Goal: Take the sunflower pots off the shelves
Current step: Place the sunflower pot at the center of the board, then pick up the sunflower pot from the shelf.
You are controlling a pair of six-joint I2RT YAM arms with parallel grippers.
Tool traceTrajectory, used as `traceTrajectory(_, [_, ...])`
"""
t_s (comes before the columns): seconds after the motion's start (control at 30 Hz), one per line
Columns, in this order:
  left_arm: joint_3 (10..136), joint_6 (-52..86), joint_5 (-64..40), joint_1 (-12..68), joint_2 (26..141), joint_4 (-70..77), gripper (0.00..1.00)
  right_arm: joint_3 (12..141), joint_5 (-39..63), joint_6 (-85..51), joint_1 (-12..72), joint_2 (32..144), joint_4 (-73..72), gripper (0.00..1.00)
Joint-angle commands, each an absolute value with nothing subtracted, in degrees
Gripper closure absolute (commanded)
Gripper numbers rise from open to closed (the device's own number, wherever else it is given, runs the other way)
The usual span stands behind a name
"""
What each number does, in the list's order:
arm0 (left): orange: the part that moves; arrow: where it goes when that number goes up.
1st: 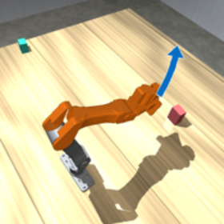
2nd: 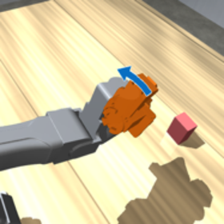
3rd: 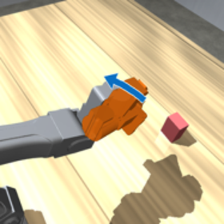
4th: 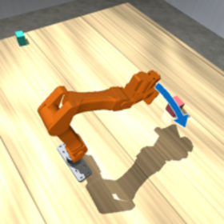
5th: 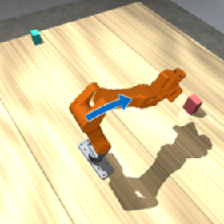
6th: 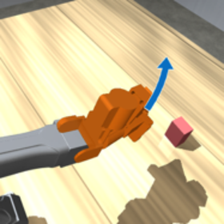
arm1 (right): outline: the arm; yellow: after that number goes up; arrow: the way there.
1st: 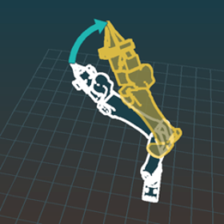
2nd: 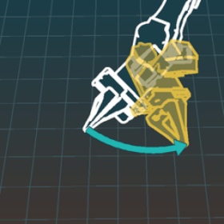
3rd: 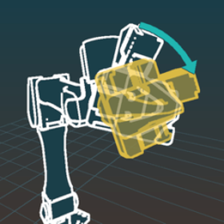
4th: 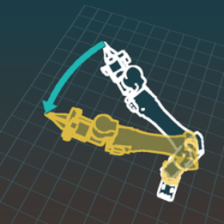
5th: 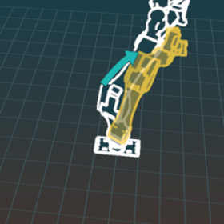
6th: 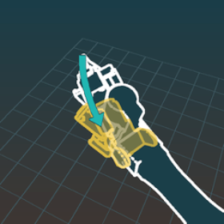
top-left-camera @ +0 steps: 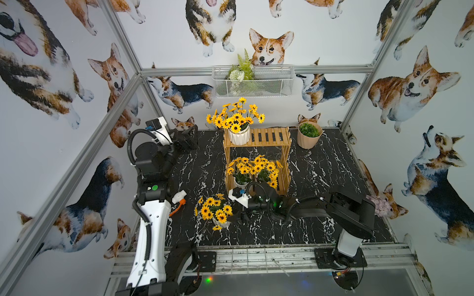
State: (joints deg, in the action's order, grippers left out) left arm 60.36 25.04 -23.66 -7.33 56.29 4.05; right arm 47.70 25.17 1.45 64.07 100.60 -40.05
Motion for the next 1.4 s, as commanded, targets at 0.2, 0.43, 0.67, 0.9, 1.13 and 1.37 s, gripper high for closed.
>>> traceTrajectory(0.2, [60.6, 17.0, -35.7, -7.3, 59.0, 8.7, 0.00, 46.7, 7.8, 0.1, 63.9, 84.2, -22.8, 0.00])
traceTrajectory(0.43, [57.0, 13.8, -38.6, -7.3, 60.4, 16.8, 0.00, 48.4, 7.4, -4.7, 54.8, 72.2, -11.0, 0.00])
traceTrajectory(0.67, [57.6, 10.6, -40.0, -6.8, 61.8, 17.1, 0.00, 53.3, 8.2, -4.8, 46.5, 67.0, -0.9, 0.00])
traceTrajectory(0.9, [60.6, 0.7, -47.8, -3.3, 64.1, 9.7, 0.00, 58.8, 6.4, -4.8, 41.1, 64.6, 5.1, 0.00])
traceTrajectory(1.13, [66.6, -11.7, -47.6, 2.5, 68.2, -5.1, 0.00, 62.9, 7.0, -5.9, 36.5, 64.5, 7.2, 0.00])
traceTrajectory(1.37, [66.3, -12.4, -47.5, 5.0, 70.9, -0.8, 0.00, 63.9, 9.2, -6.5, 33.3, 64.5, 7.2, 0.00])
